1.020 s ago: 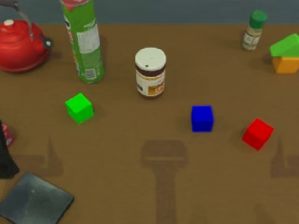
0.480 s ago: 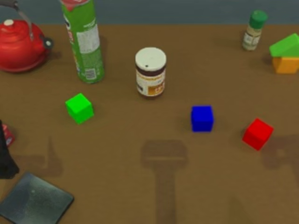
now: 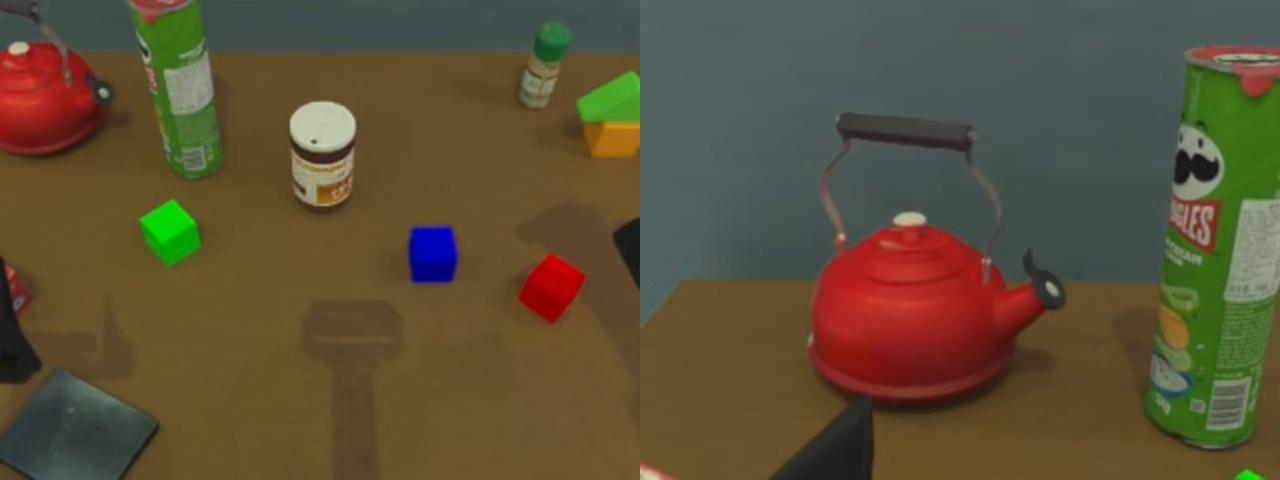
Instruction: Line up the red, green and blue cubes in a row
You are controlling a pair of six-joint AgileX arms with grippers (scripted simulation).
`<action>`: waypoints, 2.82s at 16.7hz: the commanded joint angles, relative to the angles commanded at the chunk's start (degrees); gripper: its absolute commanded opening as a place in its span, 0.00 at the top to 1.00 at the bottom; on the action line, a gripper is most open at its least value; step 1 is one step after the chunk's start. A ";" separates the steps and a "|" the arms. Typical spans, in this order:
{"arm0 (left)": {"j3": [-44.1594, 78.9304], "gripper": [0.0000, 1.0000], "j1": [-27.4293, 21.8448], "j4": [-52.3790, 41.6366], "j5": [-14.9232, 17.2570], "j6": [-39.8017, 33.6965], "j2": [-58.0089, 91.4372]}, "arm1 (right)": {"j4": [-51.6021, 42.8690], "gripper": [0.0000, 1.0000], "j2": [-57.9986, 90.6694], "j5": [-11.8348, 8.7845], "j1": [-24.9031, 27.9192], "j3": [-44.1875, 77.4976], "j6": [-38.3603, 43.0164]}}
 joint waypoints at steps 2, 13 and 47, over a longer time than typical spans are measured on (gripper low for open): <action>0.00 0.00 0.00 0.00 0.00 0.00 0.00 | -5.80 0.00 11.41 0.02 1.42 7.68 -3.01; 0.00 0.00 0.00 0.00 0.00 0.00 0.00 | -22.69 0.00 44.70 -0.01 5.90 33.99 -12.51; 0.00 0.00 0.00 0.00 0.00 0.00 0.00 | -4.96 1.00 53.31 0.06 5.98 24.86 -12.31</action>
